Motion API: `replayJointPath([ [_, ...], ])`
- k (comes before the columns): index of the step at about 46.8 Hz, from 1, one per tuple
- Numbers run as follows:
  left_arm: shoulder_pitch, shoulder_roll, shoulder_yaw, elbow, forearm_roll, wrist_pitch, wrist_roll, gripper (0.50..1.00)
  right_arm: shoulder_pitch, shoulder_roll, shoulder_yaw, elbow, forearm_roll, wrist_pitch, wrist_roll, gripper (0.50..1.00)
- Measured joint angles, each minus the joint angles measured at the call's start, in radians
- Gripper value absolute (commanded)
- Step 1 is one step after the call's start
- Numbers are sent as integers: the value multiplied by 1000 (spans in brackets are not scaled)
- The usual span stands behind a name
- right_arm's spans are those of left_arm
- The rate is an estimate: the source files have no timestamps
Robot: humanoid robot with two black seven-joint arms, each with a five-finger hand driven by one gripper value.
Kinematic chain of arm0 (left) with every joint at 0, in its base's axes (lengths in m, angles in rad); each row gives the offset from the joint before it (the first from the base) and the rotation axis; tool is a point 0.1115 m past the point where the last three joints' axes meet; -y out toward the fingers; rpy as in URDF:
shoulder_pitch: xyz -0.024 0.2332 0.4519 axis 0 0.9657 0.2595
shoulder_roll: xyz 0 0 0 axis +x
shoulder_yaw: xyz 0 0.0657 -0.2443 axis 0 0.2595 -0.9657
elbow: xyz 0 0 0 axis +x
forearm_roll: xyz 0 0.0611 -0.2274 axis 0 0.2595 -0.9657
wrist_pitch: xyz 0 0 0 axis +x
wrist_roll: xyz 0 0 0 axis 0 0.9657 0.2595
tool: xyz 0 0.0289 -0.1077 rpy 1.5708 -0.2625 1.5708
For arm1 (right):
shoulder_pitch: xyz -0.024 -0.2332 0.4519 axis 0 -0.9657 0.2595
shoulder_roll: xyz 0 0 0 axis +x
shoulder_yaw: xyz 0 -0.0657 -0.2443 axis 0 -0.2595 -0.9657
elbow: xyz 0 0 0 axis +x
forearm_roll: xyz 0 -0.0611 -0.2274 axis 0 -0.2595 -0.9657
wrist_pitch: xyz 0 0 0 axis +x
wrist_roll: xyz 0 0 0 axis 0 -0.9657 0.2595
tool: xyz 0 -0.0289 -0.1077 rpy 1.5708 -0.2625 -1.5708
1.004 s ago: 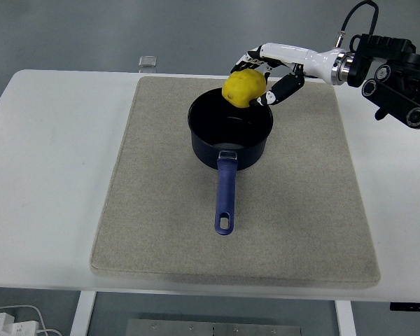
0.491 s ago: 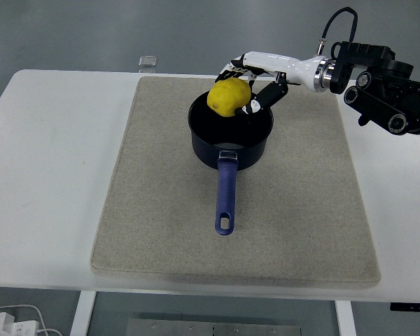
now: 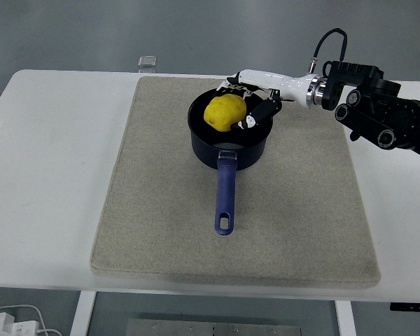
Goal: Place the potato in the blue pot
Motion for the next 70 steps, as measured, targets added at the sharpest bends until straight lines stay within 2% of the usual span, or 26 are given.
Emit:
replayJointPath([
  [13,0,0,0,0,0,0,0,994,-16,17,2,0,0,-4,-5,500],
  [21,0,0,0,0,0,0,0,992,-30,29,5,-8,2,-46,-5,500],
  [32,0,0,-1,0,0,0,0,992,-35,38,8,-30,13,-69,-5,500],
  [37,0,0,-1,0,0,0,0,992,-48,38,8,-35,15,-78,-5,560],
  [40,0,0,-1,0,0,0,0,992,-51,38,9,-35,15,-79,-4,631],
  [43,0,0,-2,0,0,0,0,992,-52,39,12,-37,15,-81,-4,739],
  [49,0,0,-2,-1,0,0,0,994,-52,40,12,-40,15,-99,-4,840],
  [70,0,0,-2,0,0,0,0,992,-54,37,16,-38,18,-116,-4,868],
])
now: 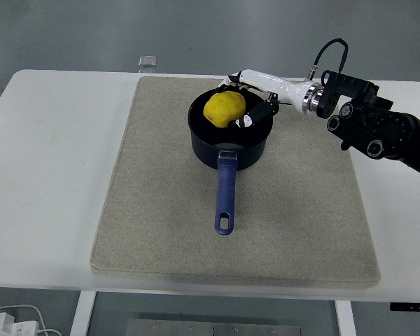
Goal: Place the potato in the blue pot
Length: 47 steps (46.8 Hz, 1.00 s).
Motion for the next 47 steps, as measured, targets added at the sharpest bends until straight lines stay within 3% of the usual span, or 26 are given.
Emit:
replayJointPath([
  [25,0,0,0,-1,1,0,0,994,-26,0,-6,-9,-2,-9,-2,895],
  [47,0,0,1,-11,1,-2,0,992,-15,-65,-3,-40,39,-11,-3,895],
])
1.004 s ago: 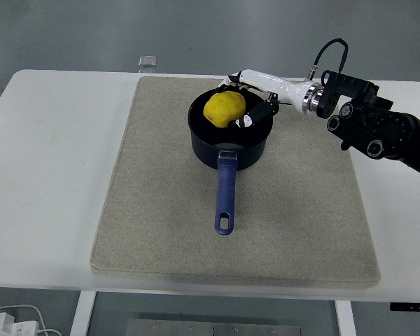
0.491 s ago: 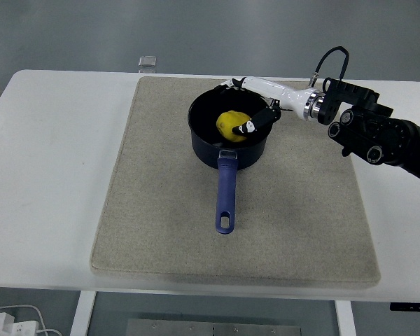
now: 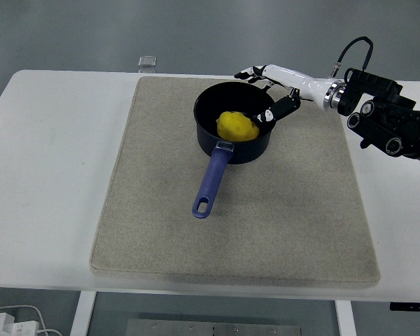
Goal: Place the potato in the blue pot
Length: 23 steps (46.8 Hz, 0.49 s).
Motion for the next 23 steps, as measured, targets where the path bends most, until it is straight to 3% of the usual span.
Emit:
replayJointPath([
  [8,0,0,0,1,0,-1,0,992,-3,-8,-1,-63,134,6,-65,895],
  [14,0,0,0,0,0,-1,0,994,-1,-52,-1,-69,244,14,-107,895],
  [23,0,0,0,1,0,-7,0,992,-7,-88,0,-69,281,26,-115,895],
])
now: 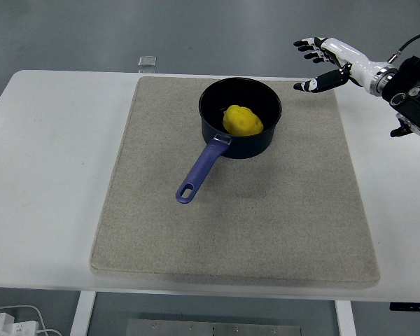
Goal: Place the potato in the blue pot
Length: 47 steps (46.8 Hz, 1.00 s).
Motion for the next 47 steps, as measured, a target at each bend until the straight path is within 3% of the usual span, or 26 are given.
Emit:
replayJointPath([
  [47,0,0,1,5,0,-6,0,992,-104,-83,42,-3,60,-14,0,895],
])
